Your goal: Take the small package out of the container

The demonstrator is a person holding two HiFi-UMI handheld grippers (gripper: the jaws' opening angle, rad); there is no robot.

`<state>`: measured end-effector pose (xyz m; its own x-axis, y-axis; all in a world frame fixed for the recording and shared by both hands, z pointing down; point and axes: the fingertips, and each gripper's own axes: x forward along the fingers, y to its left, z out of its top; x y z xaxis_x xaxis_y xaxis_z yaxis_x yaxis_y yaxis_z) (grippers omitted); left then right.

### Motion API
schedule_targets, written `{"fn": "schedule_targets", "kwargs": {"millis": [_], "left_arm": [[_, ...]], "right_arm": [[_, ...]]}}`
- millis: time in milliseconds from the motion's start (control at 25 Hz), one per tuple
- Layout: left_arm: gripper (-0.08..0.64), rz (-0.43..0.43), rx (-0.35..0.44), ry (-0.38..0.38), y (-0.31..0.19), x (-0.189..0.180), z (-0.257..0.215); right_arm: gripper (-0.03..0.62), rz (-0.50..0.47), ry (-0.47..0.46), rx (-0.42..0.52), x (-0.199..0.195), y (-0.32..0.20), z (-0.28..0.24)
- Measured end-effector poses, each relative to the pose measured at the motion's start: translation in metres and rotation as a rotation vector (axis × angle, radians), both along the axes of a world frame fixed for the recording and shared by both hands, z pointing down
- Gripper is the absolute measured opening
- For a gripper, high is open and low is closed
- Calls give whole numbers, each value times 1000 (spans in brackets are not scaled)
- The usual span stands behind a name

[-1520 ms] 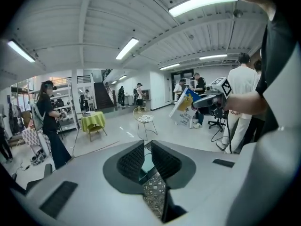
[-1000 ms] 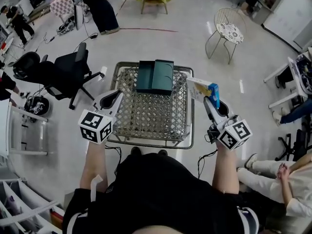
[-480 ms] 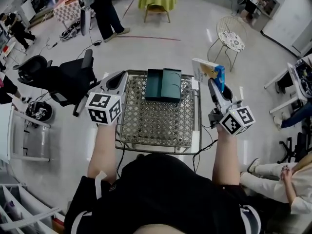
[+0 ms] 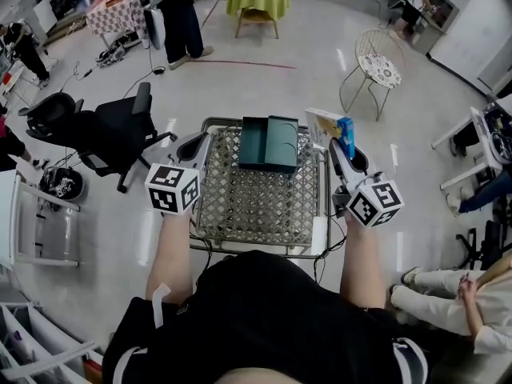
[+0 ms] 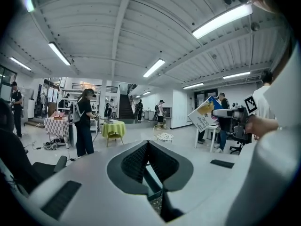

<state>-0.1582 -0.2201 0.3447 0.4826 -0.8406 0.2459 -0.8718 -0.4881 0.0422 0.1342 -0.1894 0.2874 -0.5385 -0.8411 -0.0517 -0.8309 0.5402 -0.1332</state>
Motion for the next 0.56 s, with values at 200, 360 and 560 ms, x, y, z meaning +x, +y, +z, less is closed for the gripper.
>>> {"fn": "schedule_targets", "kwargs": {"millis": [200, 360, 560], "left_arm": [[6, -11, 1, 8, 5, -1, 4], [6, -4, 25, 4, 10, -1, -5], [6, -9, 27, -2, 19, -8, -9]], "right_arm": [[81, -4, -51, -34, -3, -2, 13], [81, -19, -39, -9, -13, 3, 6], [81, -10, -47, -12, -11, 21, 6]]}}
